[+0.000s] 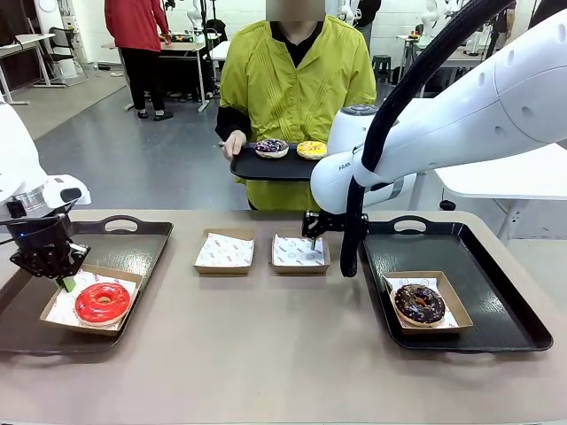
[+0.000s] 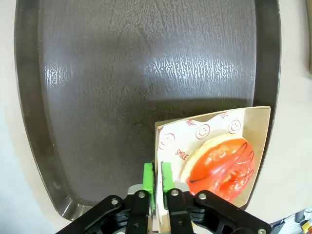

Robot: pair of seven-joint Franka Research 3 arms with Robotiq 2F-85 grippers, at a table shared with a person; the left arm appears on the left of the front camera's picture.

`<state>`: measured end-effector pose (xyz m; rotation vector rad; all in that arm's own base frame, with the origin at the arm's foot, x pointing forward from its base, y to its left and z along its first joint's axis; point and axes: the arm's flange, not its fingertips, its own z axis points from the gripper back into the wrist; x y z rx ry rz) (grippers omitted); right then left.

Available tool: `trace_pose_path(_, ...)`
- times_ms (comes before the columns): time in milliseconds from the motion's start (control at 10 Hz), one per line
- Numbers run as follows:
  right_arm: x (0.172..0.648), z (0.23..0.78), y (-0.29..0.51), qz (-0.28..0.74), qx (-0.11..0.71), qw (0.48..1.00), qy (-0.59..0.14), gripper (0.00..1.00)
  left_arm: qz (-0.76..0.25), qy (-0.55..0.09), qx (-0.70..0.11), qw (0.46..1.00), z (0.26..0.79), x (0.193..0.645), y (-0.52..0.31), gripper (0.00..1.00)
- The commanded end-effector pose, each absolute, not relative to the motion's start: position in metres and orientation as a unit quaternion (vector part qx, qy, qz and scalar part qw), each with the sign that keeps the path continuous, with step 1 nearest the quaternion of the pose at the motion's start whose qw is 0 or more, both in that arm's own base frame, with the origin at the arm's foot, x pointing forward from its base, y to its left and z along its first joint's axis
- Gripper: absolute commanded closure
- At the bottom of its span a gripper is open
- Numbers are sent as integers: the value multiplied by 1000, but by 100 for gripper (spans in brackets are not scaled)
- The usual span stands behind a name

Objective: Individually package the donuts and arrange them on the tray.
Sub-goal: Place the picked Paper togo box on the Handle tray while simultaneously picking up another Paper togo box from the table with the other hand.

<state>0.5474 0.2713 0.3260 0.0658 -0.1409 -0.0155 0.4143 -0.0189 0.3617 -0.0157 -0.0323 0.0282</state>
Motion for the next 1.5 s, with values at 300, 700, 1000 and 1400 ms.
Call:
trace_pose_path(300, 556, 324, 276, -21, 21, 996, -87, 100, 11, -25, -5, 1000, 364, 409, -16, 0)
trace_pose_path(700, 558, 320, 273, -33, 30, 996, -77, 100, 7, -19, -16, 1000, 366, 409, -14, 0)
trace_pose_path(1000, 557, 323, 273, -45, 40, 995, -76, 100, 5, -12, -42, 999, 372, 409, -8, 0)
trace_pose_path(1400, 533, 392, 269, -47, 72, 992, -91, 100, -31, -19, -228, 973, 416, 390, 49, 0)
